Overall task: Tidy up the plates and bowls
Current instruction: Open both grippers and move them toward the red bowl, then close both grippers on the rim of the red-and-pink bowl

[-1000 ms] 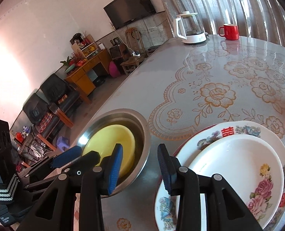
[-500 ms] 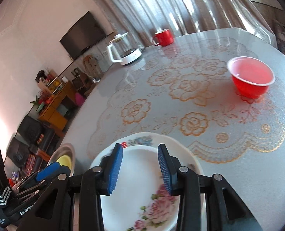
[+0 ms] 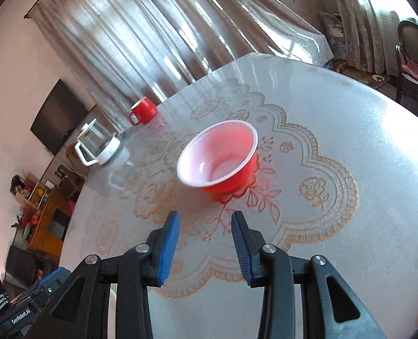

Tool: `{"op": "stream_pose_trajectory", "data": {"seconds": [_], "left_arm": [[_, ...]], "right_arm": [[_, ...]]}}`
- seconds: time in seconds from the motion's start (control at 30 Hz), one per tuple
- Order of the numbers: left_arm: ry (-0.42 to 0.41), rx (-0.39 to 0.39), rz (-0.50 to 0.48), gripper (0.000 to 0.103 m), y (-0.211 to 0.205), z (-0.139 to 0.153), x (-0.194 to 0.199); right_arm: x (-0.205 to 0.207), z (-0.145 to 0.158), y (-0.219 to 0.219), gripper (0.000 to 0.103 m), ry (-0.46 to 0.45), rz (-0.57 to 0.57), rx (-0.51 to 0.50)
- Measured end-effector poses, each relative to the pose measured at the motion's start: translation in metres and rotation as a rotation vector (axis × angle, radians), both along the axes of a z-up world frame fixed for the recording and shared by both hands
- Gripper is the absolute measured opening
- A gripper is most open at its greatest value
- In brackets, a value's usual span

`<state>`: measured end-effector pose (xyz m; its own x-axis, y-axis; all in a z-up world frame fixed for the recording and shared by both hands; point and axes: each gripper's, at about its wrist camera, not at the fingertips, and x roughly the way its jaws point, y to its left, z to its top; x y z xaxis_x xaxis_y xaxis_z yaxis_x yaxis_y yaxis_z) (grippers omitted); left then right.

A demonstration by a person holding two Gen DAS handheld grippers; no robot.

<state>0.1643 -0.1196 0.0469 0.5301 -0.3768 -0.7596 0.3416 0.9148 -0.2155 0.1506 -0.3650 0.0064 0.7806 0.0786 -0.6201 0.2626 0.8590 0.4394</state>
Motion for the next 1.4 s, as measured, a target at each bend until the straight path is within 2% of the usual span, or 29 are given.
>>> {"op": "stream_pose_trajectory", "data": {"seconds": [0.1, 0.37, 0.63, 0.73, 0.77, 0.9, 0.97, 1.03, 1.4], "left_arm": [[0.036, -0.036, -0.025, 0.053, -0.020, -0.002, 0.016], [0.102, -0.112, -0.047, 0.052, -0.070, -0.014, 0.063], [0.139, -0.135, -0.069, 0.051, -0.122, -0.037, 0.109], [0.197, -0.136, -0.084, 0.050, -0.136, -0.055, 0.119], [0.206, -0.148, -0.094, 0.043, -0.137, -0.058, 0.119], [0.153, -0.129, -0.117, 0.042, -0.136, -0.055, 0.109], [0.154, -0.138, -0.112, 0.041, -0.129, -0.052, 0.106], [0.147, -0.151, -0.102, 0.041, -0.119, -0.047, 0.100], [0.028, -0.098, -0.048, 0.042, -0.070, -0.007, 0.042]], "right_arm": [[0.012, 0.001, -0.012, 0.037, -0.002, -0.021, -0.013], [0.050, -0.003, -0.034, 0.023, 0.027, -0.056, -0.028], [0.072, -0.021, -0.048, 0.015, 0.069, -0.069, -0.022], [0.076, -0.024, -0.043, 0.013, 0.073, -0.045, -0.026], [0.076, -0.024, -0.040, 0.011, 0.071, -0.037, -0.032], [0.075, -0.023, -0.035, 0.010, 0.072, -0.013, -0.049], [0.072, -0.023, -0.033, 0.010, 0.066, -0.006, -0.038], [0.070, -0.023, -0.031, 0.010, 0.063, 0.003, -0.025], [0.040, -0.010, 0.011, 0.011, 0.027, 0.100, 0.016]]}}
